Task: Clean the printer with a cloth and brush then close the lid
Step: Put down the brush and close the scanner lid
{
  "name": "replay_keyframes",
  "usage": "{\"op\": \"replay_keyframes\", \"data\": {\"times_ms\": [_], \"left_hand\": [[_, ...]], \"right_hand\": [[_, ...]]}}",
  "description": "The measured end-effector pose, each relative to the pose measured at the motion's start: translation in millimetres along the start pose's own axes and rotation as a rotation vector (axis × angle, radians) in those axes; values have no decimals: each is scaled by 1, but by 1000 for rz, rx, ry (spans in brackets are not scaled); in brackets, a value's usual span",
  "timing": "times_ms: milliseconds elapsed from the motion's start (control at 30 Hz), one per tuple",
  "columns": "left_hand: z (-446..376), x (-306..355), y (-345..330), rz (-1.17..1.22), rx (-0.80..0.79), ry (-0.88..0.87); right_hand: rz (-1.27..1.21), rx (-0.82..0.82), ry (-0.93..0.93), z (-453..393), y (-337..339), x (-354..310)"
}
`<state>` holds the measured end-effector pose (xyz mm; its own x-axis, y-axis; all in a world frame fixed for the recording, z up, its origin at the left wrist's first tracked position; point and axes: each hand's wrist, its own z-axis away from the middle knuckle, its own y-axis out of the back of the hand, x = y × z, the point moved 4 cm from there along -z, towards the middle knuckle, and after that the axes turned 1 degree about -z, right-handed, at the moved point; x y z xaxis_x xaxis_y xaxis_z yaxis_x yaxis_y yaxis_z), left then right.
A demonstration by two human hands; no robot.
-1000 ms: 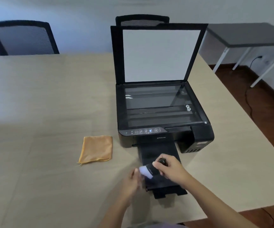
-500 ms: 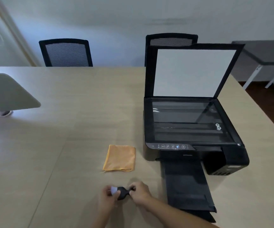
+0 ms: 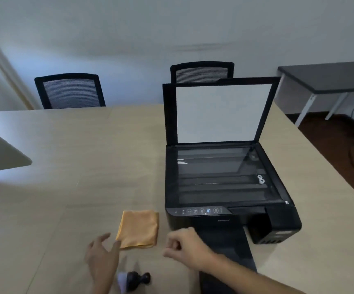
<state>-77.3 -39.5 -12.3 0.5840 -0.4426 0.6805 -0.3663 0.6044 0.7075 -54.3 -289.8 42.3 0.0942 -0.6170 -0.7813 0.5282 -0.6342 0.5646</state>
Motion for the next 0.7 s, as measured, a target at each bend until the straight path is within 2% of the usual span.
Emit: {"op": "replay_keyframes", "data": {"times_ms": [100, 167, 267, 333, 400, 567, 633, 700], "left_hand": [[-26, 101, 29, 110, 180, -242], [-43, 176, 31, 158, 165, -306], [-69, 277, 17, 275, -94, -309], [-74, 336, 2, 332, -270, -280], [-73, 381, -10, 365, -369, -259], [-68, 435, -38, 417, -463, -265], [-63, 438, -40, 424, -454, -248], [-60, 430, -38, 453, -406, -193]], "right_hand": [[-31, 339, 103, 13, 125, -1], [-52, 638, 108, 20, 223, 5], [-53, 1103, 58, 21, 349, 17], [-17, 1253, 26, 17, 414, 22], [-4, 1207, -5, 2, 458, 25], [77, 845, -53, -36, 487, 34], [105, 809, -46, -40, 483, 36], [86, 857, -4, -32, 479, 40]]}}
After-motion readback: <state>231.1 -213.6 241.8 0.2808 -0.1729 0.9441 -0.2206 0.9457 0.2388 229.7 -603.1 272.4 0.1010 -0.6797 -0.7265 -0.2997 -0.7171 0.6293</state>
